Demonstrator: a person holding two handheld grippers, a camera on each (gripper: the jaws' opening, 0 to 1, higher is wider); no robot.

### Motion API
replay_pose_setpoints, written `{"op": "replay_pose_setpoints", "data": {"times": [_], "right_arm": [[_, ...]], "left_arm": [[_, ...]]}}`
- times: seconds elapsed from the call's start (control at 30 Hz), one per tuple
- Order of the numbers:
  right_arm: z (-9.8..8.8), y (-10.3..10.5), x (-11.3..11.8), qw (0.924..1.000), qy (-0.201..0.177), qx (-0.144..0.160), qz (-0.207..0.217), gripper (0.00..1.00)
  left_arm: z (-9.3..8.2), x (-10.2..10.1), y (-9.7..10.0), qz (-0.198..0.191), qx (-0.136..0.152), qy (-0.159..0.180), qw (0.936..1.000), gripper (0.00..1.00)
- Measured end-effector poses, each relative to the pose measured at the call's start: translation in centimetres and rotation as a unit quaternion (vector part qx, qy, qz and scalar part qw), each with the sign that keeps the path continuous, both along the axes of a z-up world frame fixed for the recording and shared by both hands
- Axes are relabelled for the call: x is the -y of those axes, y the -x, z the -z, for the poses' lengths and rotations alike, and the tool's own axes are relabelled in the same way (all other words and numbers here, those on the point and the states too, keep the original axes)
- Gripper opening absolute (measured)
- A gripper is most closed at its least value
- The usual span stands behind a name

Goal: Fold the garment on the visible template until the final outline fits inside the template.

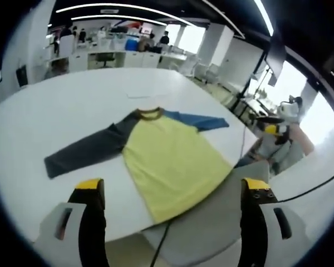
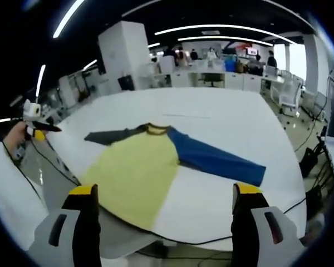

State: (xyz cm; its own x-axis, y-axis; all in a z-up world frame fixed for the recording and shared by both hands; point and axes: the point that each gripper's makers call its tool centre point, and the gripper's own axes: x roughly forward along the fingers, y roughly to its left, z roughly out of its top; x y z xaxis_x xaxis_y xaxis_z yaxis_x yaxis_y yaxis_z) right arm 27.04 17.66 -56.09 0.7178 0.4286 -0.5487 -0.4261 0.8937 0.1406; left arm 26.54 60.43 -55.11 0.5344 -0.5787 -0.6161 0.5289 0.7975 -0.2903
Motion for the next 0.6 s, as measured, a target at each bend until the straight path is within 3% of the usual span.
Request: {"op": "replay_pose_setpoints", "data": {"times": [0.27, 0.6], "right_arm": [[0.6, -1.7, 1.5, 0.9999, -0.01, -0.001, 0.012, 0.97], [2.9, -3.6, 3.7, 0.9997, 0.005, -0.02, 0.011, 0.97]], "left_arm": [[0.5, 0.5, -0.7, -0.003, -0.008, -0.005, 0.9999, 0.97], [0.8, 1.7, -1.8, -0.001, -0.011, -0.006, 0.9999, 0.98]]}}
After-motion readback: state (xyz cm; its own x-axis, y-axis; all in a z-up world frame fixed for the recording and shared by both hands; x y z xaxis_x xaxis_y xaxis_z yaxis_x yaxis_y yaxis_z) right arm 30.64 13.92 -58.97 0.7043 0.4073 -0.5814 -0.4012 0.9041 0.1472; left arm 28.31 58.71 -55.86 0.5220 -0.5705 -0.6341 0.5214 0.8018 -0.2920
